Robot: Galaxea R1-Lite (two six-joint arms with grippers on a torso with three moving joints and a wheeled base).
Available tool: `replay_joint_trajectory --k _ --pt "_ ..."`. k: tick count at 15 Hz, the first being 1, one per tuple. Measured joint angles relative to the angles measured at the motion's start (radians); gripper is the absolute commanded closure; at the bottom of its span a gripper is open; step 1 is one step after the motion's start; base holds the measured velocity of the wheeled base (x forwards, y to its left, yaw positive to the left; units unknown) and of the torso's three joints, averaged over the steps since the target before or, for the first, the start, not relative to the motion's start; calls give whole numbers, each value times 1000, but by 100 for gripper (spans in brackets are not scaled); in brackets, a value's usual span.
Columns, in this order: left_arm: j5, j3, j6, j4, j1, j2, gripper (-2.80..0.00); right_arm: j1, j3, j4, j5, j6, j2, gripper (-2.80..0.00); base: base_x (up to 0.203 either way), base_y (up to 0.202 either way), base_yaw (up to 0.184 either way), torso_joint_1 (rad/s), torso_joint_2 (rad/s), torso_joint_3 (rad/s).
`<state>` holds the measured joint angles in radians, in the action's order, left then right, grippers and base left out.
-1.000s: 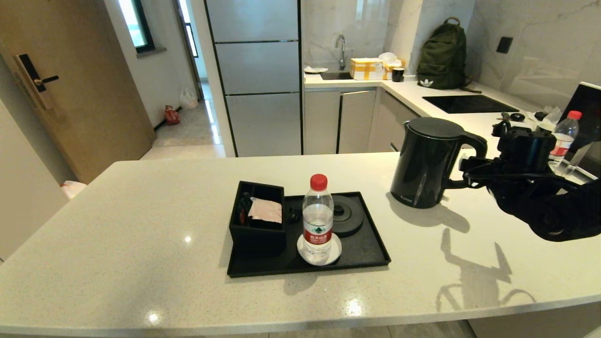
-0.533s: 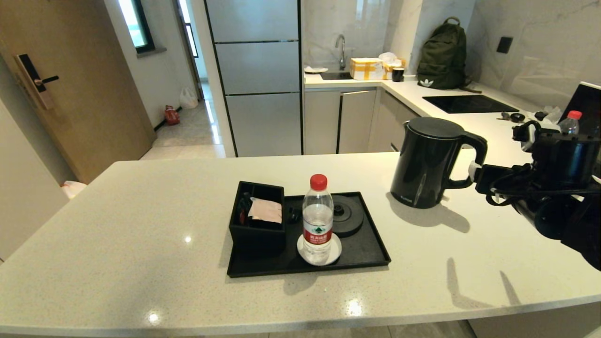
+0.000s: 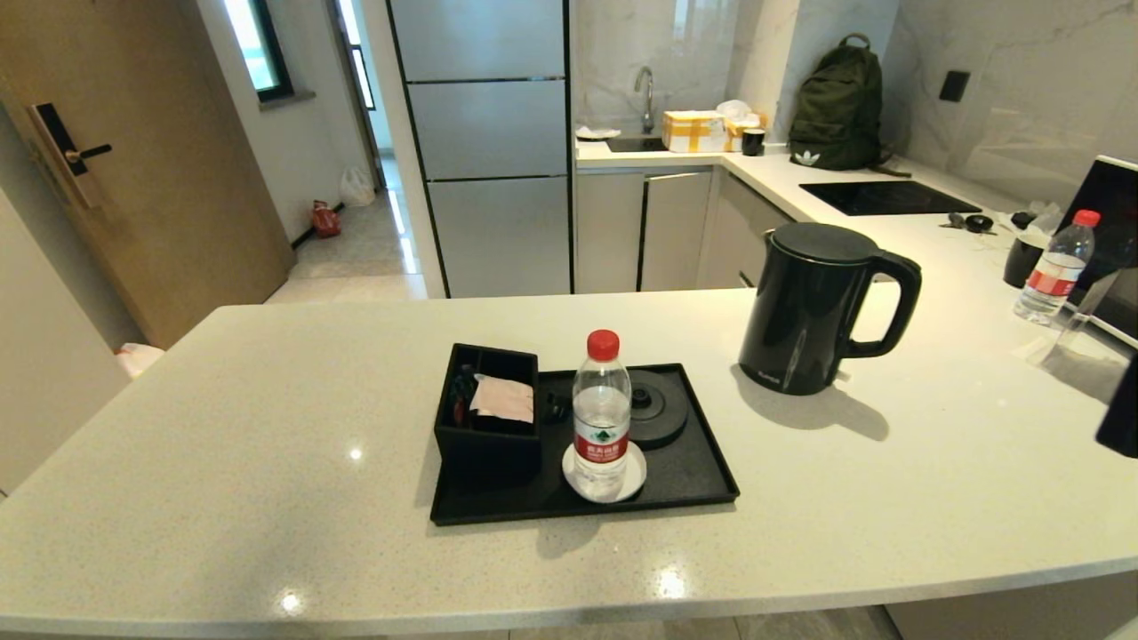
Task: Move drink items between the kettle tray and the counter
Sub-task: Pick up the tea bag
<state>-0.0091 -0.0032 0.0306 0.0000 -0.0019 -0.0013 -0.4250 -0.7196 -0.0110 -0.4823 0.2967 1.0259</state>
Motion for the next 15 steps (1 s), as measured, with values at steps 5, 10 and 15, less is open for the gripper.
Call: replay_joint_trajectory --k 5,10,15 --pt "0 0 0 0 0 0 0 189 -90 -290 -237 -23 -217 0 0 0 0 0 0 0" --pt "0 0 0 0 0 0 0 360 6 -430 -183 -169 -639 0 0 0 0 0 0 0" --pt "0 0 0 0 0 0 0 416 216 -360 154 -353 -969 0 0 0 0 0 0 0"
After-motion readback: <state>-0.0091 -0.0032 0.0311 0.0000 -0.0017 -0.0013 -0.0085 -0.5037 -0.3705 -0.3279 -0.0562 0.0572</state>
